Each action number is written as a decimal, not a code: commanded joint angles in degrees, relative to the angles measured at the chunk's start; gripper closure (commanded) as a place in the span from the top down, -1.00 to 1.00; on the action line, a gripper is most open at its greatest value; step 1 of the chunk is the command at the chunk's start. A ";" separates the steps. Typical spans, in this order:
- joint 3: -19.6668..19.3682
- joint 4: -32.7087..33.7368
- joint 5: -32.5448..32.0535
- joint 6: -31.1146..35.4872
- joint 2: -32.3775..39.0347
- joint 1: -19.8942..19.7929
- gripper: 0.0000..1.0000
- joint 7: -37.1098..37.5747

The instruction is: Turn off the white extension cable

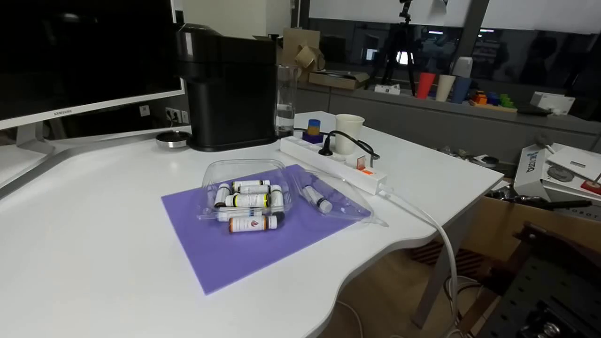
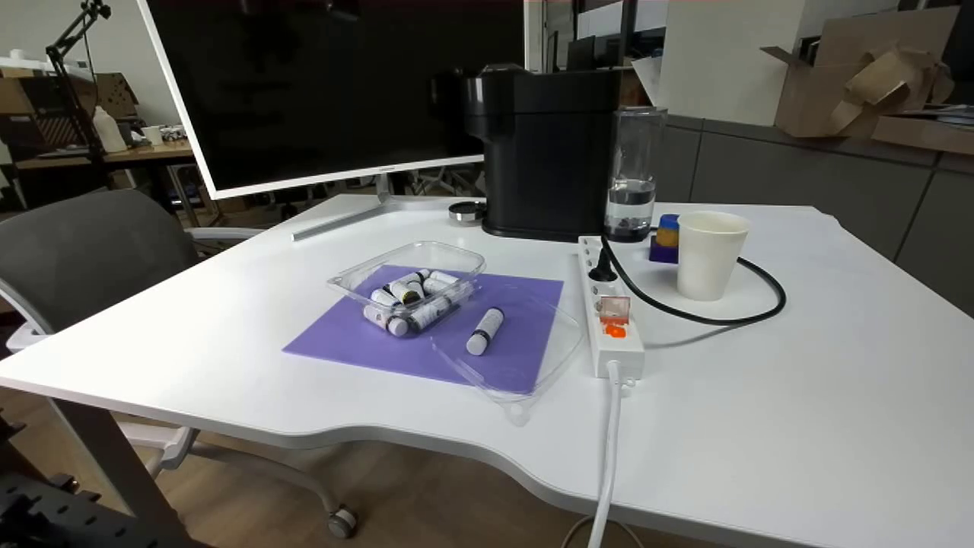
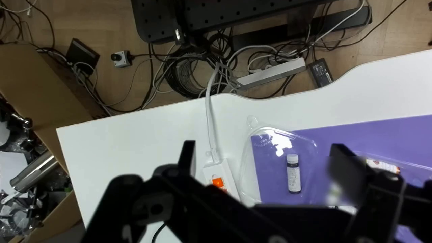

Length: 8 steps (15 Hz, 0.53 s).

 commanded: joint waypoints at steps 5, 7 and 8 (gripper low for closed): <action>-6.58 4.47 -3.38 10.06 8.96 0.95 1.00 -12.33; -8.56 6.20 -4.17 14.27 12.75 0.64 1.00 -17.93; -9.57 7.19 -4.55 16.70 14.83 0.46 1.00 -20.45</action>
